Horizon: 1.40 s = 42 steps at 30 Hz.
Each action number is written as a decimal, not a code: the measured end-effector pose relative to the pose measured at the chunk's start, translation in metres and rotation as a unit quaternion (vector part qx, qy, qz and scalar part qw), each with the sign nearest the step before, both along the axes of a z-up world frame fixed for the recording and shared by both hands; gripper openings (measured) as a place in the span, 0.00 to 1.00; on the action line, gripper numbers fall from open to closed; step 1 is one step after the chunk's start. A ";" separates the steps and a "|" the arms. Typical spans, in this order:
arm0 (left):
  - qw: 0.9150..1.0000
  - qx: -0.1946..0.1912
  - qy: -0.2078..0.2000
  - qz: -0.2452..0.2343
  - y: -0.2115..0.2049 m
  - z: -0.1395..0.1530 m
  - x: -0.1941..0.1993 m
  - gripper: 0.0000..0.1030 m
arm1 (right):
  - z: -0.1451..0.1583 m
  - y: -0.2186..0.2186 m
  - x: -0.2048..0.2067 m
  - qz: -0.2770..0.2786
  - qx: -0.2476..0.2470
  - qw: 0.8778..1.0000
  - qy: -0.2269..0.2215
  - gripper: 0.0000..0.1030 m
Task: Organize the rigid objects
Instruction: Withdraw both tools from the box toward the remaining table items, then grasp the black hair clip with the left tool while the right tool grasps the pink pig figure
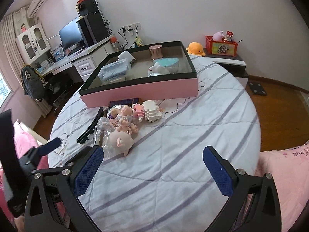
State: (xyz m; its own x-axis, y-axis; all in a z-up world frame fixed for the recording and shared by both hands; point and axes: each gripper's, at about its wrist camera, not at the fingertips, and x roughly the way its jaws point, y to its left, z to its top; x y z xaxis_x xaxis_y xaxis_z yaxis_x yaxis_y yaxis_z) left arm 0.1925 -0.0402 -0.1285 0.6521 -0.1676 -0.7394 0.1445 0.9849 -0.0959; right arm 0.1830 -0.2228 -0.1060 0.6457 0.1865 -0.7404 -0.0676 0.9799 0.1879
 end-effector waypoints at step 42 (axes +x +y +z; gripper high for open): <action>0.997 -0.063 0.027 -0.035 0.045 -0.027 0.035 0.66 | -0.054 0.043 0.060 0.018 0.001 0.999 0.042 0.58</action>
State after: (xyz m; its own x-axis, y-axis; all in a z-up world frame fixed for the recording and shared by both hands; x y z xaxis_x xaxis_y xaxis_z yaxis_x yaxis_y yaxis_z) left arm 0.2279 0.0049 -0.1556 0.5953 -0.3048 -0.7434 0.2037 0.9523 -0.2273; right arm 0.2432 -0.1800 -0.1596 0.5746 0.2094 -0.7912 -0.0866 0.9768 0.1957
